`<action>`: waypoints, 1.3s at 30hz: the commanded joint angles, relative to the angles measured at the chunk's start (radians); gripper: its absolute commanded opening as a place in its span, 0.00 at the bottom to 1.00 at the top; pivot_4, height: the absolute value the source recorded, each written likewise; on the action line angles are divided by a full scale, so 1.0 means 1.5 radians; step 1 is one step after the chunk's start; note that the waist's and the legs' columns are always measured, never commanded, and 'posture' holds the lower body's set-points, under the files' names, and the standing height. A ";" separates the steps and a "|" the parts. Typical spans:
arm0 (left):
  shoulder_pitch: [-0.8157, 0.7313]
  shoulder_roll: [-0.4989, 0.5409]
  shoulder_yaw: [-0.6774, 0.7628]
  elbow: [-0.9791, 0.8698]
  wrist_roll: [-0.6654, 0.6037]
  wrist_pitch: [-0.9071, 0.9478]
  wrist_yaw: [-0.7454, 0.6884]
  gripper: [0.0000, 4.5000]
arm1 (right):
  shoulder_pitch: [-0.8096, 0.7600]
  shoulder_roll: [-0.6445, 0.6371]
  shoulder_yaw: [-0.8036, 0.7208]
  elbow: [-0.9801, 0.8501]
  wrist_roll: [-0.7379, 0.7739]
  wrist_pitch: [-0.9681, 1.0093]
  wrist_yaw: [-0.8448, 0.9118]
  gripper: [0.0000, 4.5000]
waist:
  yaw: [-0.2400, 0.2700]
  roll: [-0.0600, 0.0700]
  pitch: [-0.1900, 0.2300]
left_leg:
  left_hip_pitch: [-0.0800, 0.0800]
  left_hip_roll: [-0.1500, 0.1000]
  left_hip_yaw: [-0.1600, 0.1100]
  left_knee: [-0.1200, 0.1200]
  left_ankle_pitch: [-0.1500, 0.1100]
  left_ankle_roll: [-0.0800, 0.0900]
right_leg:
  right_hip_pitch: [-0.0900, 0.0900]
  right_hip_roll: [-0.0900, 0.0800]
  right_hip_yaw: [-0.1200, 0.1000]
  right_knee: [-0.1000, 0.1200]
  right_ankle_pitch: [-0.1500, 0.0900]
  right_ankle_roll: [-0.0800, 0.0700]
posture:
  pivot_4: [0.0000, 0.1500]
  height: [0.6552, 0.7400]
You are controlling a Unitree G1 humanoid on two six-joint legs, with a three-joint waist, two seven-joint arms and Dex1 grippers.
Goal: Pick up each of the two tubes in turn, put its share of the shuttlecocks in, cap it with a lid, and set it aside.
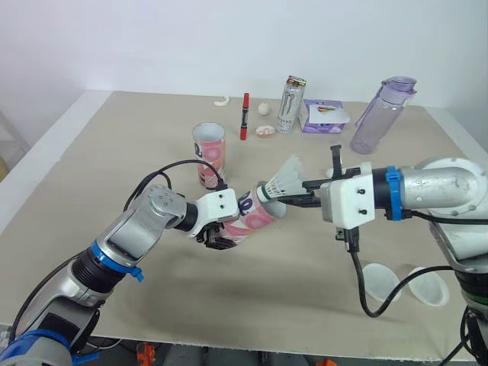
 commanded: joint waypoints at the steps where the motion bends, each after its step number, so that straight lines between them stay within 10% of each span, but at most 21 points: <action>1: -0.005 -0.008 -0.009 -0.001 -0.001 0.007 0.005 0.77 | -0.044 0.015 0.020 0.000 -0.003 -0.002 0.016 0.09 | -0.001 0.000 0.000 | 0.000 0.000 0.000 0.000 0.000 0.000 | 0.000 0.000 0.000 0.000 0.000 0.000 | 1.00 1.00; 11: 0.002 -0.006 -0.007 -0.004 -0.001 0.012 0.011 0.77 | -0.076 0.006 -0.103 -0.040 0.254 0.276 -0.005 0.93 | 0.000 0.000 0.000 | 0.000 0.000 0.000 0.001 0.000 0.000 | 0.000 0.000 0.000 0.000 0.001 -0.001 | 1.00 1.00; 19: -0.010 -0.012 -0.013 0.011 0.002 0.002 0.009 0.77 | -0.091 -0.030 -0.137 0.050 0.296 0.392 -0.033 0.99 | 0.000 0.000 0.000 | 0.000 0.001 0.000 0.001 0.000 0.000 | 0.000 0.000 -0.001 0.000 0.002 -0.003 | 1.00 1.00; 30: -0.016 -0.021 -0.023 0.027 0.011 -0.013 0.008 0.77 | -0.154 0.010 0.104 0.074 0.099 0.262 0.070 0.05 | 0.001 0.000 0.000 | -0.001 0.001 0.001 0.003 0.000 0.000 | 0.000 0.000 0.000 0.000 0.001 0.000 | 1.00 1.00; 39: -0.015 -0.027 -0.024 0.031 0.015 -0.017 0.010 0.77 | -0.259 0.124 0.271 0.191 -0.059 0.194 0.117 0.02 | 0.000 0.000 0.000 | -0.001 0.001 0.002 0.006 0.000 0.000 | 0.000 -0.001 -0.001 0.001 0.003 0.000 | 1.00 1.00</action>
